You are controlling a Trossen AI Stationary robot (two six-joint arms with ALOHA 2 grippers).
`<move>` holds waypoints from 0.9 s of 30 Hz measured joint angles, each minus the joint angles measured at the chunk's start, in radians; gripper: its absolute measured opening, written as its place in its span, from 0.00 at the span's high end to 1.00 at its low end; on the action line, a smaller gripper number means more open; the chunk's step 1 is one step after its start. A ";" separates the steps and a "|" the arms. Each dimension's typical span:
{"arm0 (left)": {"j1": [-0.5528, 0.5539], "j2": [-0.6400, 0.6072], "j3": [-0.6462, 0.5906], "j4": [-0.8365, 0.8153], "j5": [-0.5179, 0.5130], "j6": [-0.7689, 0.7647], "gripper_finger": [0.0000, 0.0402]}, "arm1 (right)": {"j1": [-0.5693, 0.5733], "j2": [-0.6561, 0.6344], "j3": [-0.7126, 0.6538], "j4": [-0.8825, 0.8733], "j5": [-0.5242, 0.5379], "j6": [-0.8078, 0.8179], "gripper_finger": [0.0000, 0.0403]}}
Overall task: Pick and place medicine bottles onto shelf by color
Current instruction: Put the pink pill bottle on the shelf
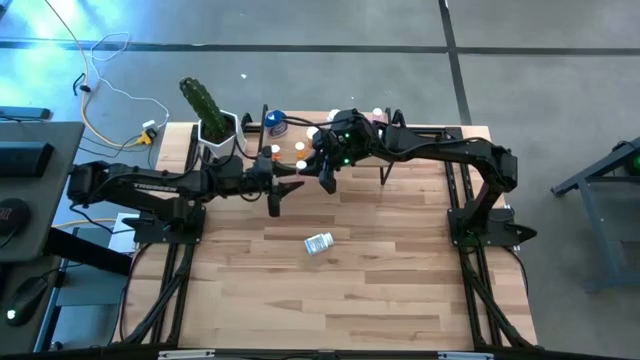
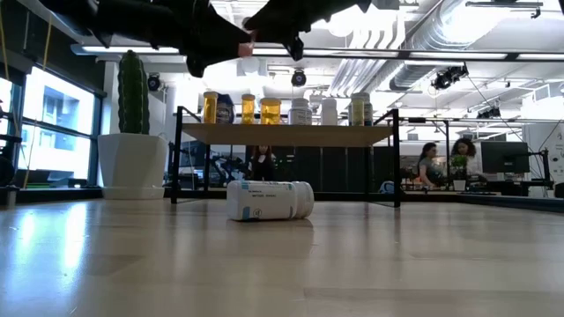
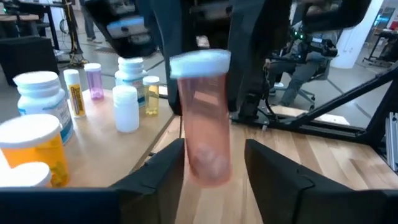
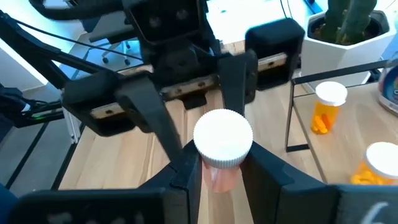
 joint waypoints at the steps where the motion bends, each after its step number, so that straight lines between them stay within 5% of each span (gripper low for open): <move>1: 0.000 -0.005 0.000 0.003 0.000 0.000 0.59 | 0.000 0.000 0.000 -0.002 0.001 0.000 0.80; 9: 0.002 -0.078 0.000 -0.030 -0.024 0.006 0.45 | -0.006 -0.045 0.000 -0.049 0.107 0.009 0.80; 27: 0.007 -0.162 0.000 -0.076 -0.166 0.067 0.45 | -0.148 -0.252 0.000 -0.147 0.158 -0.043 0.80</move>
